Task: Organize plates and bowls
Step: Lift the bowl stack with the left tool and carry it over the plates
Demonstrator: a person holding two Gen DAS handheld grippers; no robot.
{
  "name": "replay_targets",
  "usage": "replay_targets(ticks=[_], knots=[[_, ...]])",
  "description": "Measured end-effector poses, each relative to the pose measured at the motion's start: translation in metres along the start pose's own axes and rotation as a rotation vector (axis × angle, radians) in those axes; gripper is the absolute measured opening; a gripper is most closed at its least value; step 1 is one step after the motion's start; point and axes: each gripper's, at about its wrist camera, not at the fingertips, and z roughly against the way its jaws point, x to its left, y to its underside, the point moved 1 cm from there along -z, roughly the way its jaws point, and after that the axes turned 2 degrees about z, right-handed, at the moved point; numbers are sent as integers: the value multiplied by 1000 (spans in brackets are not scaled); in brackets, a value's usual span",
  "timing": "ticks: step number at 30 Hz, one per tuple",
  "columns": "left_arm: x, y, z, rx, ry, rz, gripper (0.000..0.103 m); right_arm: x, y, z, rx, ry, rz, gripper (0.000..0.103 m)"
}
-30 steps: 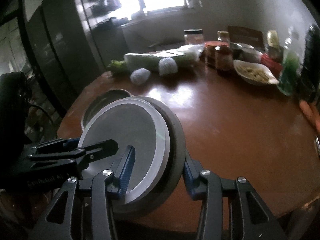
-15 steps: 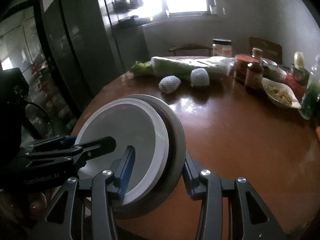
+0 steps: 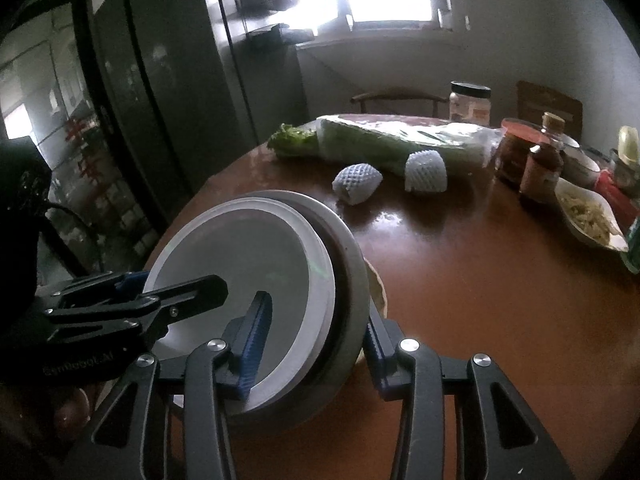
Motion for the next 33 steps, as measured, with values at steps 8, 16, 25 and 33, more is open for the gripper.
replay_targets(ticks=[8, 16, 25, 33], knots=[[10, -12, -7, -6, -11, 12, 51, 3, -17, -12, -12, 4, 29, 44], [13, -9, -23, 17, -21, 11, 51, -4, -11, -29, 16, -3, 5, 43], [10, -2, -34, 38, -16, 6, 51, -12, 1, -42, 46, 12, -6, 42], [9, 0, -35, 30, -36, -1, 51, -10, 4, -41, 35, 37, 20, 42]])
